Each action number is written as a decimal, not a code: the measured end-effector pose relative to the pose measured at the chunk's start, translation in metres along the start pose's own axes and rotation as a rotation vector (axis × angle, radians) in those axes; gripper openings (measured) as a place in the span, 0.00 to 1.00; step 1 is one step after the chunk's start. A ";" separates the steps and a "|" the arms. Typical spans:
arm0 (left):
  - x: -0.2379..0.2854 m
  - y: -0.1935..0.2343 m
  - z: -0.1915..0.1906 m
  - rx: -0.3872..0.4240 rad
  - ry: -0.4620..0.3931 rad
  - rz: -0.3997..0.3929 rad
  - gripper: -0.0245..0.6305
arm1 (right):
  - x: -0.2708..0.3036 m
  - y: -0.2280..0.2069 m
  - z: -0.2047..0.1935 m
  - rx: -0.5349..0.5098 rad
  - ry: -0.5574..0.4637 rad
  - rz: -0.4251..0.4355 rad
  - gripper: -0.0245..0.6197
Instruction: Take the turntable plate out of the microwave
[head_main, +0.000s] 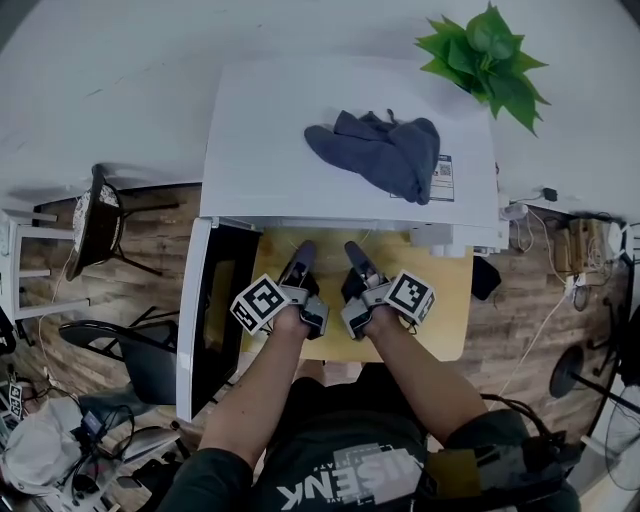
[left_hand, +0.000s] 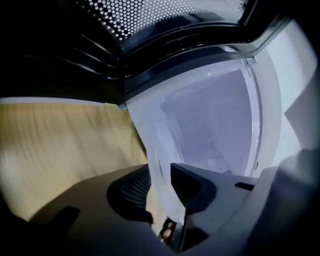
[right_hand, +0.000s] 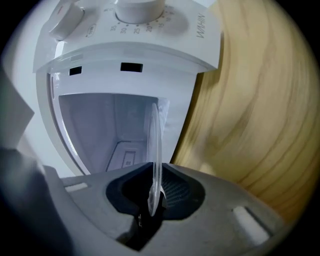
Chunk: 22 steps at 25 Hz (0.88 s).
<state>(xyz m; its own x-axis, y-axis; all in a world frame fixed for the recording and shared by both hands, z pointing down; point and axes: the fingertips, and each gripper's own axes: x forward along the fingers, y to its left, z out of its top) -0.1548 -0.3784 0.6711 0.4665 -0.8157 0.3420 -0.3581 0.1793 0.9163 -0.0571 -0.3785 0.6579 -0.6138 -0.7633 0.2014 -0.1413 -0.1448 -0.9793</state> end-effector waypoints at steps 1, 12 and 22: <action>0.001 -0.003 0.000 -0.010 -0.001 -0.021 0.19 | -0.002 0.000 -0.001 0.003 0.003 0.004 0.12; -0.012 -0.040 -0.015 -0.165 -0.088 -0.234 0.12 | -0.018 0.031 -0.001 -0.001 0.012 0.175 0.11; -0.045 -0.046 -0.045 -0.199 -0.147 -0.263 0.12 | -0.050 0.038 -0.015 -0.005 0.093 0.226 0.11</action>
<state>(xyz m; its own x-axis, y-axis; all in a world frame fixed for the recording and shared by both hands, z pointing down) -0.1228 -0.3256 0.6228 0.3956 -0.9158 0.0690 -0.0703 0.0447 0.9965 -0.0435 -0.3361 0.6108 -0.6988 -0.7150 -0.0221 0.0041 0.0269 -0.9996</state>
